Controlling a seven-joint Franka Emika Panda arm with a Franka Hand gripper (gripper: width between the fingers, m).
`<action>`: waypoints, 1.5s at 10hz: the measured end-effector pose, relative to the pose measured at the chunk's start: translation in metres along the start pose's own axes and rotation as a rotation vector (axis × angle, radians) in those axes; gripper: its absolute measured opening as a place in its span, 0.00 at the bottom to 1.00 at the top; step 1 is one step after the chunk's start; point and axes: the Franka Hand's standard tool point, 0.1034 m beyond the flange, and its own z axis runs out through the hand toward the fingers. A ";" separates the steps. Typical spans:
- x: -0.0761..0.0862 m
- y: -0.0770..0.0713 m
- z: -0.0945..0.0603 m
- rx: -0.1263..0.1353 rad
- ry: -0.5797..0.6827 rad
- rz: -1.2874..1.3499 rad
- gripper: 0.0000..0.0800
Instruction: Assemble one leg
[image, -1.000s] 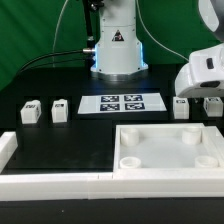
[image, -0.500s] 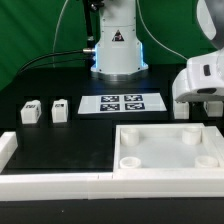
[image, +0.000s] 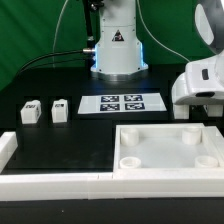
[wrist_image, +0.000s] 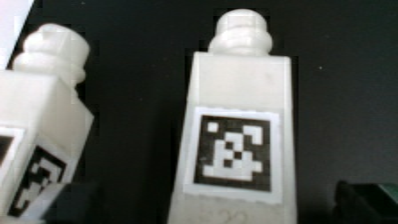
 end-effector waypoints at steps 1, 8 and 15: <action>0.000 0.000 0.000 0.000 0.000 0.000 0.64; 0.000 0.000 -0.002 0.001 0.001 -0.001 0.36; -0.033 0.045 -0.054 0.001 -0.078 0.049 0.37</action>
Offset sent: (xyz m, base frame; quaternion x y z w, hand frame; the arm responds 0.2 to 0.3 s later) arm 0.0040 0.0046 0.0024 -0.0024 -0.0019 0.0037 1.0000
